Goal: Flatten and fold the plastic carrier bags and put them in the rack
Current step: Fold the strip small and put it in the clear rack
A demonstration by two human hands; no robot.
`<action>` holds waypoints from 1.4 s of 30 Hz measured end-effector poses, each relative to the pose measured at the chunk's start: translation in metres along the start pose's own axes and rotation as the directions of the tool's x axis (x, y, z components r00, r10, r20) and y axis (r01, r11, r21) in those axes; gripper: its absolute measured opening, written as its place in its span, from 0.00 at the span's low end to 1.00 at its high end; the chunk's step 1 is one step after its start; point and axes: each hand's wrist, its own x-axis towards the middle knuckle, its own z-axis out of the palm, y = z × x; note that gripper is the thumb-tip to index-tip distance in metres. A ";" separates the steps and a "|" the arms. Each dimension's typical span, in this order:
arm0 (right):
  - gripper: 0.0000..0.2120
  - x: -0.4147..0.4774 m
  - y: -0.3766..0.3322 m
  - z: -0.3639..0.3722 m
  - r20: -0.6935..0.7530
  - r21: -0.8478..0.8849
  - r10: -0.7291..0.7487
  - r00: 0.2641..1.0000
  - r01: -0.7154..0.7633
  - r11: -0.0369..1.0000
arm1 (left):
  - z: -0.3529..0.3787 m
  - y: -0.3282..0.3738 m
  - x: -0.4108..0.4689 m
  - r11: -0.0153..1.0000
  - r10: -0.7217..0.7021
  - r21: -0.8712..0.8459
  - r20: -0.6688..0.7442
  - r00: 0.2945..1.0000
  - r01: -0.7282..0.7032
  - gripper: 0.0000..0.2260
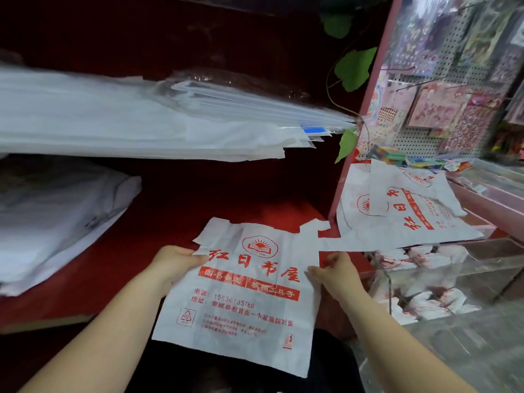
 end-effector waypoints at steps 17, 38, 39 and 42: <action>0.11 -0.042 0.018 -0.013 0.271 0.392 0.176 0.946 -0.276 0.877 | -0.005 -0.007 -0.010 0.979 0.042 0.195 0.110 0.993 -0.063 0.05; 0.09 -0.019 0.002 -0.021 0.250 0.355 -0.087 0.964 -0.008 0.935 | -0.006 0.008 0.003 0.992 0.122 0.024 0.136 0.983 -0.126 0.06; 0.09 -0.019 0.001 -0.024 0.244 0.386 -0.107 0.964 0.005 0.922 | -0.008 0.009 0.001 0.988 0.154 -0.020 0.132 0.979 -0.153 0.07; 0.09 -0.018 -0.006 -0.033 0.265 0.495 -0.165 0.950 0.013 0.869 | -0.016 0.015 -0.008 0.961 0.245 -0.164 0.131 0.961 -0.223 0.07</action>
